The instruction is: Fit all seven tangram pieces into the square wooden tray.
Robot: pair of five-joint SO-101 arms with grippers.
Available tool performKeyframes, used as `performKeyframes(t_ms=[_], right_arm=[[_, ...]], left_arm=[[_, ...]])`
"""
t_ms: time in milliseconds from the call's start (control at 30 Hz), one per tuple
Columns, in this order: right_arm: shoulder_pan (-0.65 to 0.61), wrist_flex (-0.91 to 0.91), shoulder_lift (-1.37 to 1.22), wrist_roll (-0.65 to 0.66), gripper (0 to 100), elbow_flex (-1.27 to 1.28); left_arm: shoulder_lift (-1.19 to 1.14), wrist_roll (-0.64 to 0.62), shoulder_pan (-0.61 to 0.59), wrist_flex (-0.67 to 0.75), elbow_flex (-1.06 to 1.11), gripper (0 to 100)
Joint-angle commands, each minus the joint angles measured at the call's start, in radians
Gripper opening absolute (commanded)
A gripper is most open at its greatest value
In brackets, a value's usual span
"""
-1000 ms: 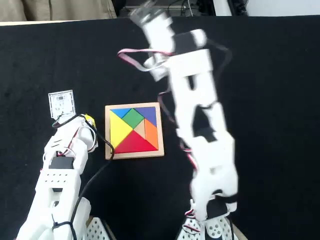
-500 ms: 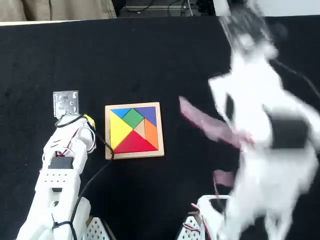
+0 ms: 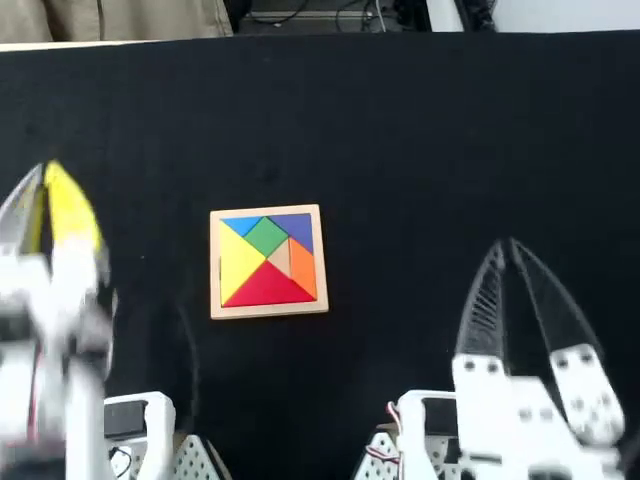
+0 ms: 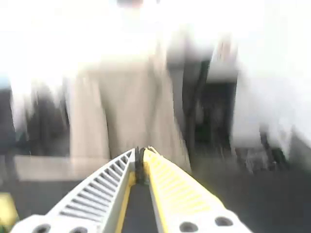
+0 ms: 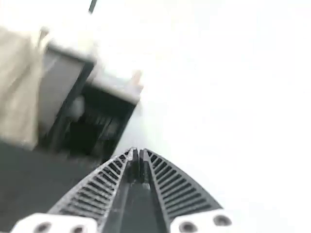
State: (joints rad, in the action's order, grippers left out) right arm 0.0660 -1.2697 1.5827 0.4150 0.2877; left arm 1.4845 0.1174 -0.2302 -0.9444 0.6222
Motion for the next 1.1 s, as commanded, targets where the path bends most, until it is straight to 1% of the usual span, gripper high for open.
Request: performKeyframes(t_ms=[0, 33, 100, 200, 267, 333, 400, 533, 600, 767, 867, 1000, 1067], right_arm=[[0.035, 0.101, 0.101, 0.006, 1.5, 0.021], [0.048, 0.121, 0.131, 0.006, 1.5, 0.024], [0.074, 0.14, 0.197, 0.005, 1.5, 0.024], [0.118, 0.107, 0.297, 0.005, 1.5, 0.016], [0.121, 0.009, 0.298, 0.005, 1.5, -0.039], [0.124, -0.123, 0.291, 0.005, 1.5, -0.104], [0.126, -0.224, 0.292, 0.005, 1.5, -0.165], [0.126, -0.29, 0.292, 0.003, 1.5, -0.226], [0.126, -0.296, 0.292, -0.041, 1.5, -0.226], [0.126, -0.299, 0.292, -0.284, 1.5, -0.124], [0.124, -0.347, 0.292, -0.356, 1.5, -0.028], [0.123, -0.414, 0.294, -0.397, 1.5, 0.117], [0.123, -0.407, 0.294, -0.413, 1.5, 0.199]], left_arm=[[0.203, 0.163, 0.033, -0.035, -0.124, 4], [0.244, 0.163, 0.033, -0.038, -0.122, 4], [0.325, 0.163, 0.033, -0.104, -0.128, 4], [0.341, 0.138, 0.033, -0.295, -0.205, 4], [0.331, 0.097, 0.042, -0.45, -0.291, 4], [0.333, 0.06, 0.033, -0.557, -0.387, 5], [0.333, 0.028, 0.033, -0.598, -0.473, 5], [0.334, 0.018, 0.033, -0.628, -0.51, 5], [0.333, 0.017, 0.033, -0.68, -0.486, 5], [0.336, 0.017, 0.042, -0.775, -0.323, 5], [0.338, 0.017, 0.044, -0.801, -0.213, 5], [0.338, 0.02, 0.044, -0.789, -0.01, 5], [0.338, 0.023, 0.045, -0.718, 0.104, 5]])
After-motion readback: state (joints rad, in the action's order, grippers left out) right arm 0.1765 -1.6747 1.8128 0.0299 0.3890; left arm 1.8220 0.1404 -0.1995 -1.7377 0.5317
